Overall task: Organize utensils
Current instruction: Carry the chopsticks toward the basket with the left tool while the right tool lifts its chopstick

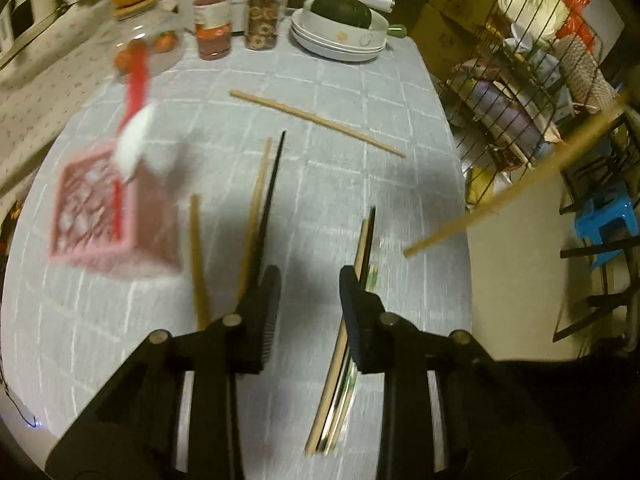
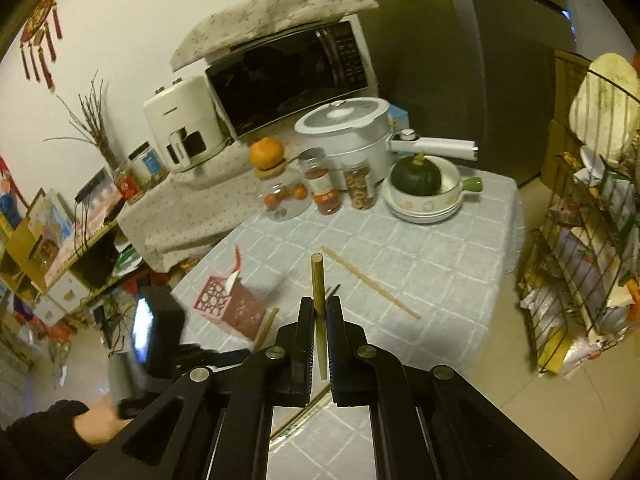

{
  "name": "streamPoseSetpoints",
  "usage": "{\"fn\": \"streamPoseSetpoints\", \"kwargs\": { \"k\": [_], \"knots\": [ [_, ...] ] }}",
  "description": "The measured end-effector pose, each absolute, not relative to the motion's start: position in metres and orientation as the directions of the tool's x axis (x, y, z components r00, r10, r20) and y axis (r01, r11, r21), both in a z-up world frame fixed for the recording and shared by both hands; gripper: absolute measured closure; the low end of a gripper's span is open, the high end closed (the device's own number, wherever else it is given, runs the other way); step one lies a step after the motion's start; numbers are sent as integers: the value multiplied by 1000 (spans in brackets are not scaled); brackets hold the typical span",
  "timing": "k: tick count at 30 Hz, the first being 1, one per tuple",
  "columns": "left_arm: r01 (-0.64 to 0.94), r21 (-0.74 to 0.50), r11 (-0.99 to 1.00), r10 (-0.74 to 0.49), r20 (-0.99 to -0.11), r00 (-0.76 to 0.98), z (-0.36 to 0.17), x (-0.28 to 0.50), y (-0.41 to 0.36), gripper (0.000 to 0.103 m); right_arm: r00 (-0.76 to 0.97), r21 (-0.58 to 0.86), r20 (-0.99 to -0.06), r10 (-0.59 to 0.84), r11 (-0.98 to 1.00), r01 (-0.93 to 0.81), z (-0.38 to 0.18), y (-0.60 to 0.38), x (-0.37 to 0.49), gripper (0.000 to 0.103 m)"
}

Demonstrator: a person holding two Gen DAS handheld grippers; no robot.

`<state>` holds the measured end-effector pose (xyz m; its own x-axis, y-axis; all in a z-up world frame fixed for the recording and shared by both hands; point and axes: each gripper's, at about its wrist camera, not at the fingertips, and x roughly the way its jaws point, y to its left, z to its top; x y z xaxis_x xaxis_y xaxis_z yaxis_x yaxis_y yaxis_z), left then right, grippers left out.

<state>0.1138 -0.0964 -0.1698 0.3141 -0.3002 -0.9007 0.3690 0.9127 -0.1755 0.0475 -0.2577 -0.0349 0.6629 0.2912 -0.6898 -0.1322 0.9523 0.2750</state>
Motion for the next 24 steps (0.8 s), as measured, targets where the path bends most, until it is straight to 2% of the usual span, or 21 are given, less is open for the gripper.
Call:
{"fn": "streamPoseSetpoints", "kwargs": {
  "k": [3, 12, 13, 15, 24],
  "knots": [
    [362, -192, 912, -307, -905, 294, -182, 142, -114, 73, 659, 282, -695, 286, 952, -115, -37, -272, 48, 97],
    [248, -154, 956, -219, -939, 263, -218, 221, -139, 73, 636, 313, -710, 303, 944, -100, -45, -291, 59, 97],
    [240, -149, 959, -212, -941, 263, -220, 226, -141, 73, 633, 316, -711, 305, 944, -100, -45, -292, 61, 97],
    [225, -140, 964, -198, -944, 262, -224, 234, -141, 81, 630, 323, -713, 307, 942, -94, -47, -294, 62, 97],
    [199, -75, 977, -122, -964, 238, -245, 248, -144, 84, 612, 333, -731, 302, 941, -67, -57, -301, 65, 97]
  ]
}}
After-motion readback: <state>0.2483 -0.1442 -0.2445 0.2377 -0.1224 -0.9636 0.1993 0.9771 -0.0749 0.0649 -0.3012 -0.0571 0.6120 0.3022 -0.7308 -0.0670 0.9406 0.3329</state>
